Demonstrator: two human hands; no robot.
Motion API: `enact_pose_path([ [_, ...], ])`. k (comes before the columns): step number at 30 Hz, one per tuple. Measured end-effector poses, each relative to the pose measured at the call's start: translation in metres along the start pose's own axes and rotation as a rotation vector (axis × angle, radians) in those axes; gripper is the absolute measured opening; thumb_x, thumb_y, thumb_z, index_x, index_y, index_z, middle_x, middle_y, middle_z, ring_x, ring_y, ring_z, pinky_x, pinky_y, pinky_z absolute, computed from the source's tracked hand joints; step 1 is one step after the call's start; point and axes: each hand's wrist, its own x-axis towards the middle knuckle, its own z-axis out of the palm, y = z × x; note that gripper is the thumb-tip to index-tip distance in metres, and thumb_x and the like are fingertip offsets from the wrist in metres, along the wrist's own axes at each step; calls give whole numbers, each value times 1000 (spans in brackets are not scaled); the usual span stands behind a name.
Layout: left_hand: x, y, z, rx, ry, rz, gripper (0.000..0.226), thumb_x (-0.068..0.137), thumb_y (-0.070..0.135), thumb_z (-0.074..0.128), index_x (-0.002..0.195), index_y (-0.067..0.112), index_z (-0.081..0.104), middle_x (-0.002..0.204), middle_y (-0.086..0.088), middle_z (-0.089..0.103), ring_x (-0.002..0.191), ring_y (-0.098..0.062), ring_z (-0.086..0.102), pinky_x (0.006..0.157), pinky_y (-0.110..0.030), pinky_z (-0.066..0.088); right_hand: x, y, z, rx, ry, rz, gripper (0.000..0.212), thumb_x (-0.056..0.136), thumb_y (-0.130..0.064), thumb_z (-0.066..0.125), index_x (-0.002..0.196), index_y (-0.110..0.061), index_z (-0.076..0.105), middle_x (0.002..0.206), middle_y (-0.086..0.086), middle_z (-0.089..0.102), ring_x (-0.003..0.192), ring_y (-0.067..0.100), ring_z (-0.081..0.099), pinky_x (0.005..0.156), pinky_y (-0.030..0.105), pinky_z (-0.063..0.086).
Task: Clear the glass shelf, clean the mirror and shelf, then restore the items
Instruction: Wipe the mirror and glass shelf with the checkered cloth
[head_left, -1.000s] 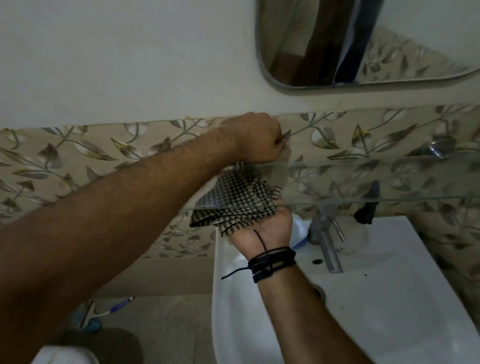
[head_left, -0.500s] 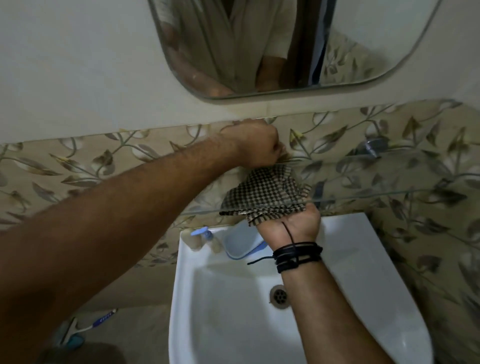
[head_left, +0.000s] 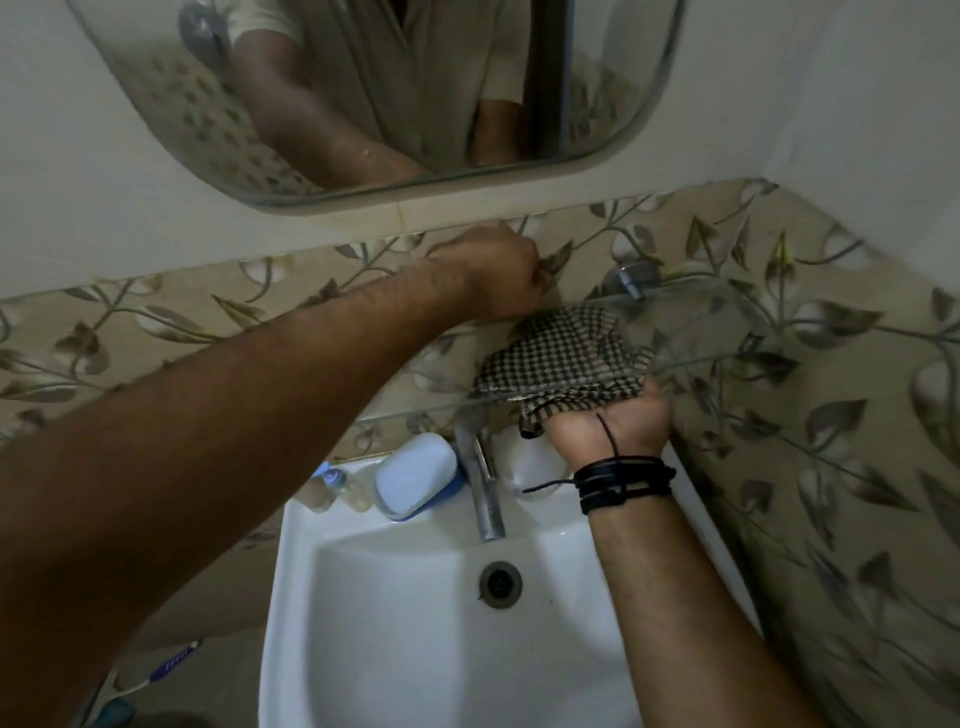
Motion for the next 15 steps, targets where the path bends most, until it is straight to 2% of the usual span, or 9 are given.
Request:
enact_pose_path([
  [2, 3, 3, 2, 3, -1, -2, 52, 95, 53, 38, 109, 11, 66, 87, -8, 46, 79, -24, 45, 70, -33, 37, 3, -19, -1, -17, -9, -33, 51, 98, -36, 31, 130, -8, 58, 129, 19, 62, 112, 37, 60, 84, 52, 50],
  [6, 2, 5, 1, 41, -27, 1, 51, 96, 53, 37, 108, 13, 66, 85, -7, 47, 78, -25, 49, 69, -33, 40, 6, -46, -4, -43, -13, -90, 53, 98, -41, 29, 130, -10, 57, 128, 18, 61, 114, 37, 57, 92, 52, 45],
  [9, 2, 5, 0, 58, -37, 12, 49, 97, 51, 35, 105, 13, 65, 80, -5, 48, 74, -23, 51, 67, -33, 41, 8, -58, -5, -44, -6, -132, 53, 100, -43, 28, 131, -11, 56, 125, 18, 61, 109, 36, 58, 84, 50, 49],
  [13, 2, 4, -1, 66, -37, 48, 51, 98, 52, 30, 95, 14, 65, 76, -5, 48, 71, -23, 50, 66, -32, 40, 13, -80, -4, -31, -5, -203, 54, 101, -40, 24, 138, -12, 52, 137, 18, 56, 119, 37, 55, 99, 53, 43],
  [15, 2, 3, -1, 69, -40, 51, 50, 97, 54, 28, 90, 18, 62, 77, -5, 49, 68, -21, 50, 65, -31, 38, 16, -87, -5, -27, -9, -226, 55, 100, -39, 24, 139, -11, 51, 137, 17, 56, 120, 36, 56, 93, 49, 47],
])
